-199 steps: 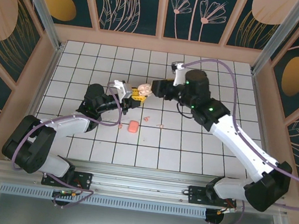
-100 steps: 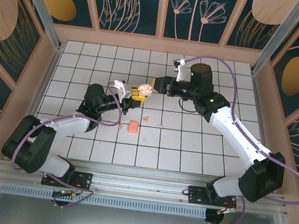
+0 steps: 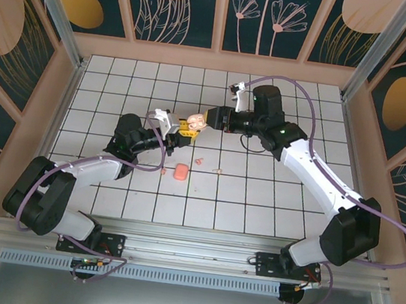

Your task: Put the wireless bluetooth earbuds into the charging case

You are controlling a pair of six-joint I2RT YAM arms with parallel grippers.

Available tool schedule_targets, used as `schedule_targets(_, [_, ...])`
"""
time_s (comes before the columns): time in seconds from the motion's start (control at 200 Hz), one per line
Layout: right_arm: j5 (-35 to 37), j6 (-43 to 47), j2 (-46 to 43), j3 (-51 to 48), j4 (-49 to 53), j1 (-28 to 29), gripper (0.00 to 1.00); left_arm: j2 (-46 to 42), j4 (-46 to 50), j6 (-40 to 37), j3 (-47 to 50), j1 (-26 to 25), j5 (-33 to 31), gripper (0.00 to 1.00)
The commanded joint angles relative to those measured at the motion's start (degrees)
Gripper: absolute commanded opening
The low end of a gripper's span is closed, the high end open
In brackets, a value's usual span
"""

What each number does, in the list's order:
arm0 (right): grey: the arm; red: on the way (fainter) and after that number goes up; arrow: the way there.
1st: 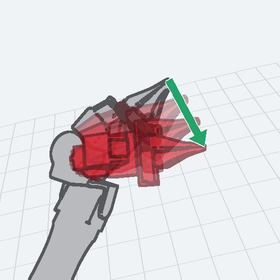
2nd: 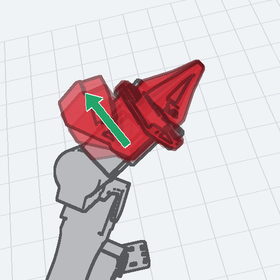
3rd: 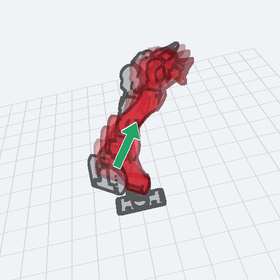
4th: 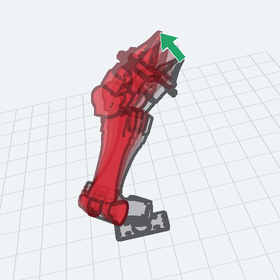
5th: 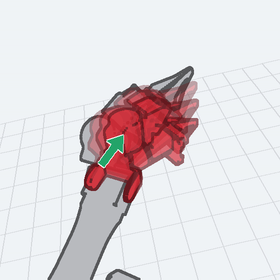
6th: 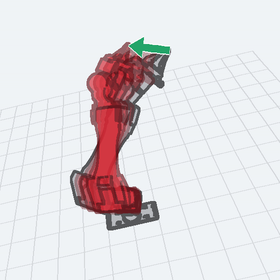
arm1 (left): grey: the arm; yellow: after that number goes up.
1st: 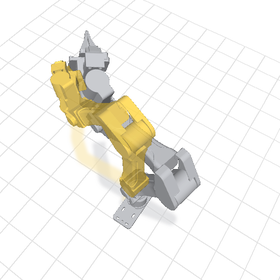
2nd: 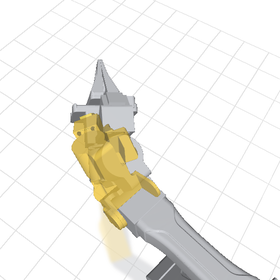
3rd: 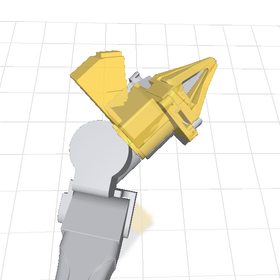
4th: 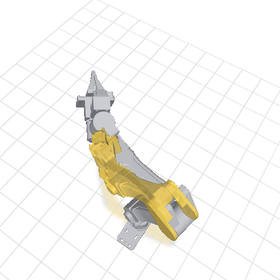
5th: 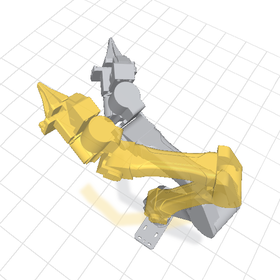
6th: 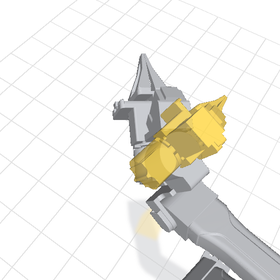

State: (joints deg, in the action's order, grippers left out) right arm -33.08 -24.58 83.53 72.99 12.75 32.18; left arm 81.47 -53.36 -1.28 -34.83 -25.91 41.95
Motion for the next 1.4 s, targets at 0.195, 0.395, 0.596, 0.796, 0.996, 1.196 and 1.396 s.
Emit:
schedule_targets(0.195, [-1.5, -0.1, 0.7, 2.4, 1.0, -0.4, 0.37, -1.0, -0.3, -1.0, -1.5, -0.4, 1.3, 0.14])
schedule_targets(0.395, [-2.0, -0.6, 0.1, 2.2, 1.5, -0.1, 0.33, -0.9, -0.4, -1.0, -1.6, -0.4, 1.2, 0.14])
schedule_targets(0.596, [-2.5, -0.8, -1.8, 1.9, -0.3, -0.5, 0.47, -1.0, -0.3, -1.0, -1.6, -0.4, 1.7, 0.14])
schedule_targets(0.796, [-6.0, -2.2, -1.2, 1.5, -2.6, -0.5, 0.51, -1.1, -0.4, -1.0, -1.6, -0.3, 2.3, 0.14])
schedule_targets(0.996, [-7.7, -2.5, -0.5, 1.4, -3.0, -0.5, 0.47, -1.3, -0.3, -1.0, -1.5, -0.4, 2.0, 0.14])
schedule_targets(1.196, [-7.7, -2.3, -1.3, 0.8, -2.1, -0.5, 0.42, -1.3, -0.6, -1.0, -1.4, -0.4, 0.9, 0.14])
schedule_targets(1.396, [-7.4, -2.4, -2.1, -0.1, -1.5, -0.5, 0.39, -1.2, -1.2, -0.4, -1.3, -0.4, 0.6, 0.14])
